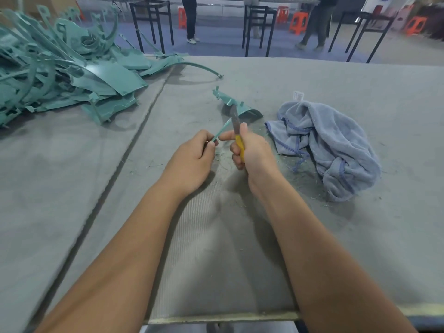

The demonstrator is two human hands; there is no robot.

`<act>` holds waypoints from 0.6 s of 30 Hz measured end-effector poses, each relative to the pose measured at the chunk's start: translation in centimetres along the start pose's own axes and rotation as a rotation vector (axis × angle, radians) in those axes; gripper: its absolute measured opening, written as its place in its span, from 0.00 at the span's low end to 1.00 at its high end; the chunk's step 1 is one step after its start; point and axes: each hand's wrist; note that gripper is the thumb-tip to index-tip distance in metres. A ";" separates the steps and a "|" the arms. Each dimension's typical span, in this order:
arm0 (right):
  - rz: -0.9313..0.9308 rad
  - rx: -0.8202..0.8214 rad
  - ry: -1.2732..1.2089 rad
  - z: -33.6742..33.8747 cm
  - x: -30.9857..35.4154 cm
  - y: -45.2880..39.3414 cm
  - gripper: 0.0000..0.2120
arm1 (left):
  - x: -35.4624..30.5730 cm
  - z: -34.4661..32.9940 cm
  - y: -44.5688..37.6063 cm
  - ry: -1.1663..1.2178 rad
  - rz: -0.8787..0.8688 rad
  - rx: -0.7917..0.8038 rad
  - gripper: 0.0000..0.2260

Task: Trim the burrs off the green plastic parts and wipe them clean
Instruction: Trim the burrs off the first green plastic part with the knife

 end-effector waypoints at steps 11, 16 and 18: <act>0.285 -0.015 0.129 -0.1 -0.4 0.7 0.16 | -1.2 0.3 0.0 0.497 0.139 0.004 0.08; 0.137 -0.009 0.037 0.2 0.0 0.2 0.21 | -1.5 0.9 0.1 0.746 0.156 0.138 0.09; 0.144 0.013 0.092 0.4 0.1 0.3 0.14 | -1.6 0.9 0.1 0.744 0.169 0.147 0.13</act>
Point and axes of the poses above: each hand's wrist, its own y-axis away from the middle knuckle, its own z-axis out of the back of the hand, x = y × z, and after that the axes turned 1 degree about z, right-handed
